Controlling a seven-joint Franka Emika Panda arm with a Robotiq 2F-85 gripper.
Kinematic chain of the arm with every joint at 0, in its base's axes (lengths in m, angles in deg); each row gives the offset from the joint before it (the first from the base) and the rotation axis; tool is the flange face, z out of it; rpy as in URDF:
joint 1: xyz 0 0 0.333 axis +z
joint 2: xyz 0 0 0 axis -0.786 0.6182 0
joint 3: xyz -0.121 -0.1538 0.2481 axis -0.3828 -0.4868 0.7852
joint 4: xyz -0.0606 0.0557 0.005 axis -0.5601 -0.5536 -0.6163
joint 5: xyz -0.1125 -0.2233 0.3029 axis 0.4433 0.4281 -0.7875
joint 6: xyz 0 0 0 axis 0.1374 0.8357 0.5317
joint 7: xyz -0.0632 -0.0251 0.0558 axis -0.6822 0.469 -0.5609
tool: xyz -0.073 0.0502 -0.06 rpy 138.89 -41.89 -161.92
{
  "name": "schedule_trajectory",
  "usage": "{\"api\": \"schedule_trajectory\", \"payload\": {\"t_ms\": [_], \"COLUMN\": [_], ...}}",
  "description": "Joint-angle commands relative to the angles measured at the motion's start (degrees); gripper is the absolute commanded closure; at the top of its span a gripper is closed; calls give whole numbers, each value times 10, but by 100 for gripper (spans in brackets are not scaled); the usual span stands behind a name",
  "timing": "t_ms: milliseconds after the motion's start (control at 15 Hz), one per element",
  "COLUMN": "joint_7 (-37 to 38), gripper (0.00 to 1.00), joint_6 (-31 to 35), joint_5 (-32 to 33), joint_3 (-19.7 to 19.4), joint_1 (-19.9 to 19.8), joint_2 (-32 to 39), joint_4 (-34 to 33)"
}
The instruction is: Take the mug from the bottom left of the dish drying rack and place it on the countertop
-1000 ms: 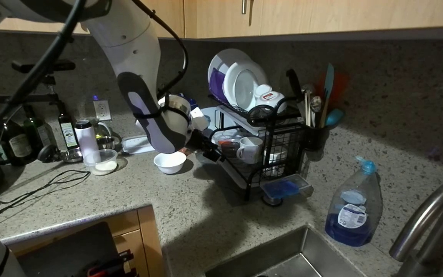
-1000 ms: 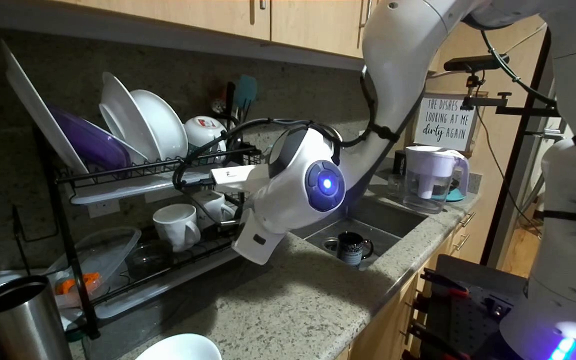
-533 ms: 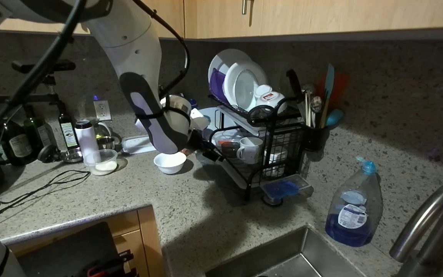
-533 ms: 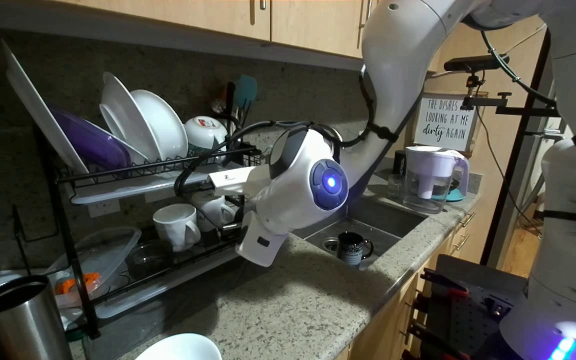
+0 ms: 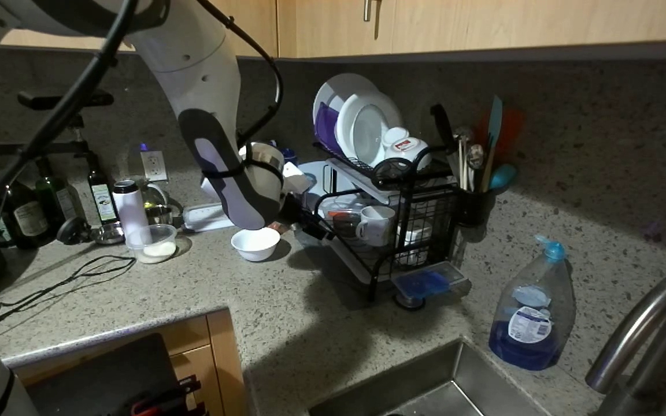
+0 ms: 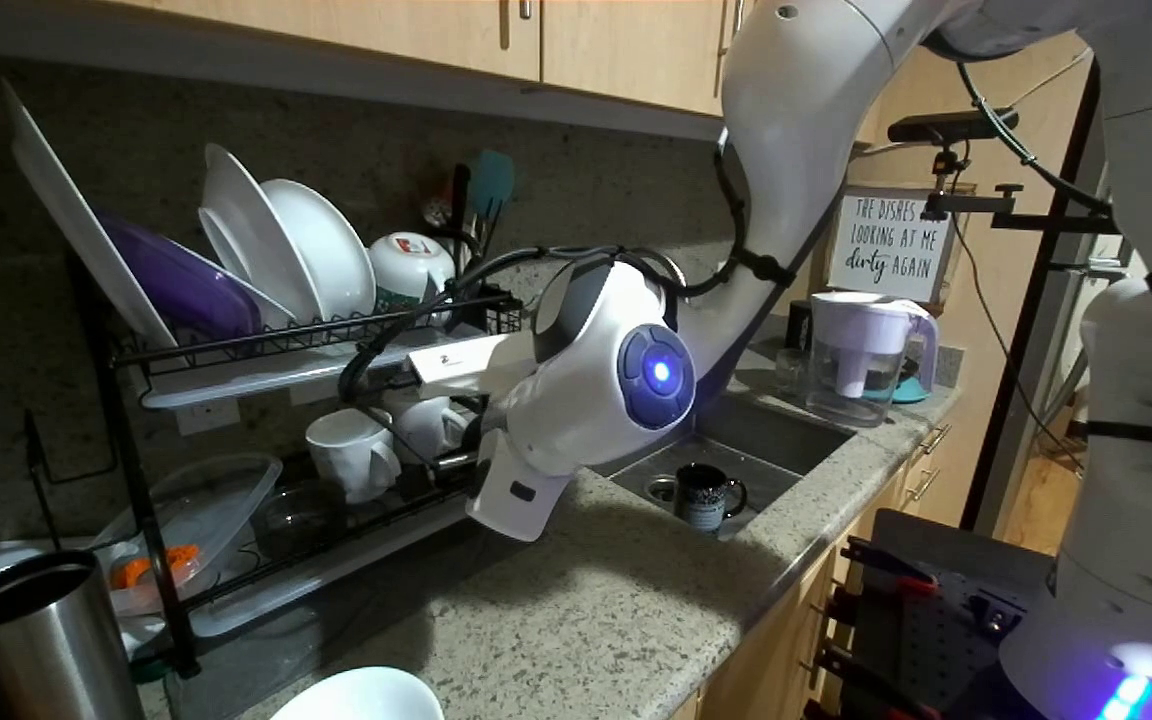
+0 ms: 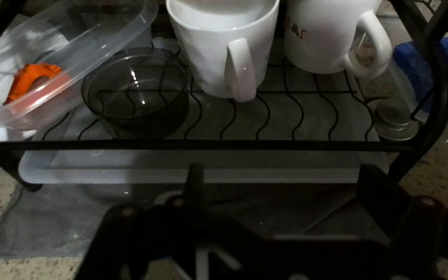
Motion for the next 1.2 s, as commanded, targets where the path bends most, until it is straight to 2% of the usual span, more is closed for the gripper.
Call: {"api": "schedule_trajectory", "payload": {"t_ms": [0, 333, 600, 933, 1133], "joint_7": [-31, -88, -109, -107, -75], "gripper": [0, 0, 0, 0, 0], "joint_6": [-28, -75, -92, -61, -25], "joint_5": [8, -7, 7, 67, 135], "joint_3": [4, 1, -4, -16, -22], "joint_1": [22, 41, 36, 20, 1], "joint_2": [16, 45, 64, 65, 63], "joint_4": [-26, -44, -64, -79, -82]}}
